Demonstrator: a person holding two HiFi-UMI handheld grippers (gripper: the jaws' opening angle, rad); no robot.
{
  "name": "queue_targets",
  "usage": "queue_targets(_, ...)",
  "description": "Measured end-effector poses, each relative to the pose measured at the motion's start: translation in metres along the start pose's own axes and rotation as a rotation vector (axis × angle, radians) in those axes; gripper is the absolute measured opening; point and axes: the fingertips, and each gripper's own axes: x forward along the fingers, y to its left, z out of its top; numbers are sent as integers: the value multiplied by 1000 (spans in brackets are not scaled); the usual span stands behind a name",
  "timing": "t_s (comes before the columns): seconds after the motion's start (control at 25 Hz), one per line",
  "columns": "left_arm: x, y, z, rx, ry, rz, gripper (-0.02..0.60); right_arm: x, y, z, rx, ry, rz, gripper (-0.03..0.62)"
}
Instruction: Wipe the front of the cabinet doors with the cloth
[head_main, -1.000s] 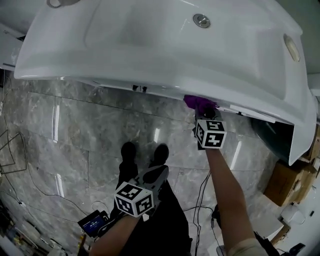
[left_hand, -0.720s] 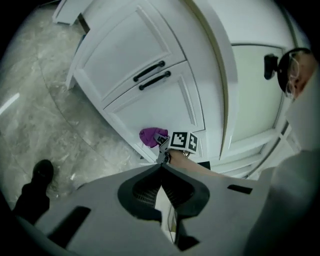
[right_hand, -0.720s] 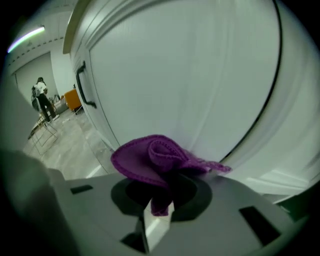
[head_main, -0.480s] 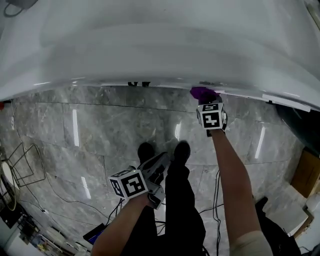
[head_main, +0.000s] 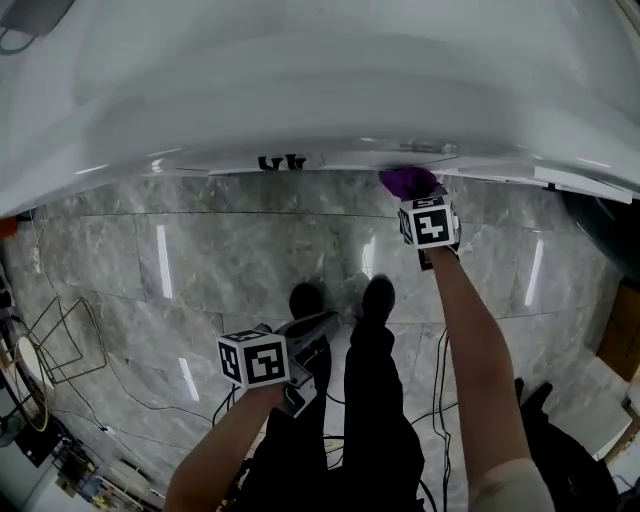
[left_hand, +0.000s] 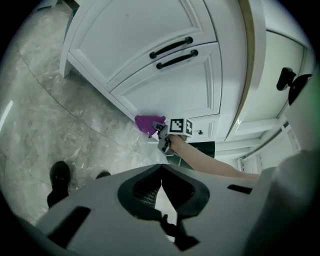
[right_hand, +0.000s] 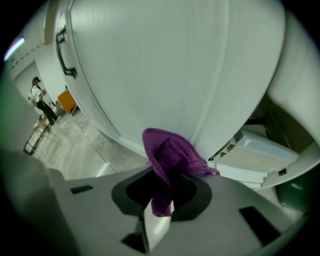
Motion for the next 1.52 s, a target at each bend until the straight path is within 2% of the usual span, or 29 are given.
queue_targets(0.08,-15,9,15,84,3,40,20,-38,12,16,36,-86,35,66)
queue_targets(0.2,-40,21,43,283,36,111,20,-111,33,51,69,-246,80,66)
queue_targets(0.32,-68,28,66,487,82,125,20,-195,59,96,158,-435,166,66)
queue_targets(0.4,-85,32,77,572,101,127,20,-245,72,127,191,-550,213,66)
queue_targets(0.44,-91,31,81,590,101,119,20,-264,76,141,199,-594,228,66)
queue_targets(0.52,-99,15,88,577,67,59,20,-285,82,165,208,-654,250,66)
queue_targets(0.6,-99,-20,96,527,-16,-57,20,-287,83,183,206,-681,246,66)
queue_targets(0.72,-87,-71,106,437,-146,-225,20,-269,78,194,195,-671,207,66)
queue_targets(0.8,-74,-86,103,398,-171,-285,20,-255,79,194,184,-655,194,66)
queue_targets(1.08,-33,-75,58,334,-100,-303,20,-175,73,158,143,-505,107,66)
queue_targets(1.28,-25,-42,39,333,-37,-261,20,-108,75,126,13,-390,68,66)
queue_targets(1.52,-17,-4,28,273,-39,-212,20,-35,73,88,-89,-259,17,66)
